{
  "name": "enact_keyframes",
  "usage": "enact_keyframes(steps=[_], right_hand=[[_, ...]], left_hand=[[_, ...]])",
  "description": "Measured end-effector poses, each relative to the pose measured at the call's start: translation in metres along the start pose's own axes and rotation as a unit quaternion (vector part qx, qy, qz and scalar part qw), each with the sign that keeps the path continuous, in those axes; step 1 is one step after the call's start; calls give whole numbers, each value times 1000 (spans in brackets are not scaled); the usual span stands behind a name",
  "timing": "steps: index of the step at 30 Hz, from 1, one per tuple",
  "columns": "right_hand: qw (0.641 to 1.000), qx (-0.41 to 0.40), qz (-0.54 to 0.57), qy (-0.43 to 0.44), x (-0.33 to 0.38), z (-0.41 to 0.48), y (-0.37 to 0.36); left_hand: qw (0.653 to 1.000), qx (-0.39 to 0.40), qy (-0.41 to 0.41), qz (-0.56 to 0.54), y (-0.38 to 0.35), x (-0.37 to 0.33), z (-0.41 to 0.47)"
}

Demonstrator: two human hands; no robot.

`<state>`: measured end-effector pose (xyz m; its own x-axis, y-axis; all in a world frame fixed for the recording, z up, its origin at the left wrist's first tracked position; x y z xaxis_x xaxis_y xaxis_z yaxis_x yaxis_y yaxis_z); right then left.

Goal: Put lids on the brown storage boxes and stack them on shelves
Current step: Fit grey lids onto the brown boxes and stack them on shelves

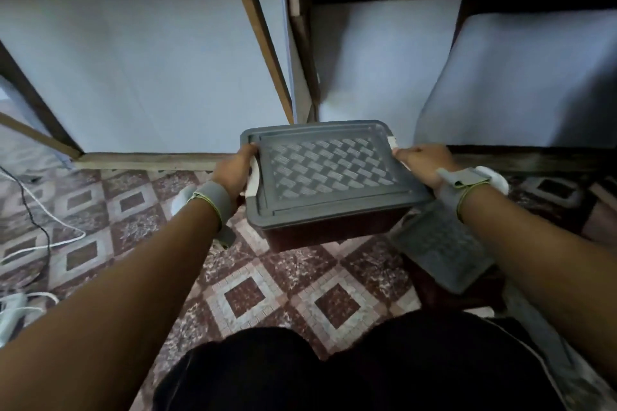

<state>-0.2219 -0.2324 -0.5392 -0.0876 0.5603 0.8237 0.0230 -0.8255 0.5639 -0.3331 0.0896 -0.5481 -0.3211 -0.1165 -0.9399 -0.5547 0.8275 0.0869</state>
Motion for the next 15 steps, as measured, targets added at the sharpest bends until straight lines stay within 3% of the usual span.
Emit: enact_keyframes(steps=[5,9,11,15], right_hand=[[986,-130,94,37,73,-13,77],[941,-226,253,1,119,-31,120],[921,-238,307,-7,143,-44,129],[911,-194,358,64,185,-71,124]], left_hand=[[995,-54,-68,-58,-11,-78,-59],[987,-46,-81,-134,-29,-131,-102],[980,-37,-90,-174,-43,-155,-121],[972,-36,-127,-194,-74,-186,-138]])
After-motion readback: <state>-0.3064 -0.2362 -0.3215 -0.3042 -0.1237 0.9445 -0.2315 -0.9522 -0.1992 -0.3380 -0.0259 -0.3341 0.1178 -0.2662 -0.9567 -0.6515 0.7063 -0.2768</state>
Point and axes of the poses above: each hand's wrist, its own z-axis towards the middle knuckle, its own y-axis out of the back of the hand, x = y × z, the point moved 4 cm from there along z, towards the middle knuckle, and after that the axes turned 6 degrees about y, right-handed, at the moved point
